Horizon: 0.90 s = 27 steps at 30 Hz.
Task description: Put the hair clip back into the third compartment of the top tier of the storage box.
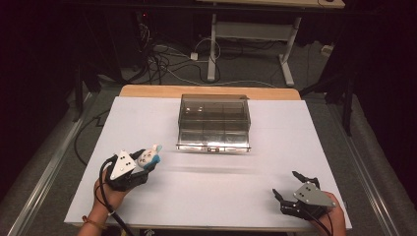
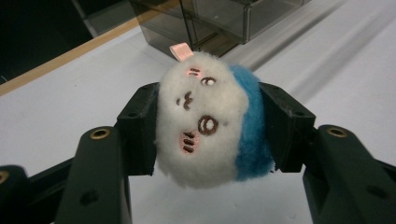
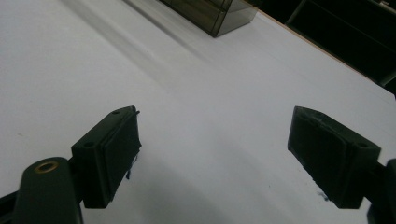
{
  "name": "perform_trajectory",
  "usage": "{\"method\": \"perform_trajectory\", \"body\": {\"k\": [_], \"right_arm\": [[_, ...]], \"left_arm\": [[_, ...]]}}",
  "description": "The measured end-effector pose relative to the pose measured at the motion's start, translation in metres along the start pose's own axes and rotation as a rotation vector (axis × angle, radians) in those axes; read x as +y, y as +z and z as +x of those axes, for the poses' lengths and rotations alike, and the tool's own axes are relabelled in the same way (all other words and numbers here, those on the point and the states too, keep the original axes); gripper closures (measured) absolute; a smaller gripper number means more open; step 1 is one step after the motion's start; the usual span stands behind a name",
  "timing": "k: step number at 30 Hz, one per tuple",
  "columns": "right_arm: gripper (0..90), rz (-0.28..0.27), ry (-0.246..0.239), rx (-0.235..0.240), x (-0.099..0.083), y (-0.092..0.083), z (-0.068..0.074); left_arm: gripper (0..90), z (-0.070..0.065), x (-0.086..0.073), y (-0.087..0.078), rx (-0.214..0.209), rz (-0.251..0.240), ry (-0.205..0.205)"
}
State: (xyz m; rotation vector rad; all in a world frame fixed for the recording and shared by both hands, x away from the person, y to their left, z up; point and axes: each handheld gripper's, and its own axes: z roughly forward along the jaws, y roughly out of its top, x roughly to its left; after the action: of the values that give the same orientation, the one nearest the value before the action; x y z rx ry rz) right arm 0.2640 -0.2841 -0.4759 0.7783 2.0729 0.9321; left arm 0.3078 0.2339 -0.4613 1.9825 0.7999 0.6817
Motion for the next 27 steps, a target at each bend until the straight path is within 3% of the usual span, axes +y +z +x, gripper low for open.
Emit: {"method": "perform_trajectory", "body": {"k": [15,27], "right_arm": [[17.2,-0.007,-0.004,-0.002,0.001,0.000,0.001],[17.2,-0.006,0.001,-0.007,0.000,-0.001,0.000]], "left_arm": [[42.6,-0.001,0.012,0.000,0.010,-0.044,0.008],[42.6,-0.006,0.026,0.003,-0.020,-0.058,0.022]]}}
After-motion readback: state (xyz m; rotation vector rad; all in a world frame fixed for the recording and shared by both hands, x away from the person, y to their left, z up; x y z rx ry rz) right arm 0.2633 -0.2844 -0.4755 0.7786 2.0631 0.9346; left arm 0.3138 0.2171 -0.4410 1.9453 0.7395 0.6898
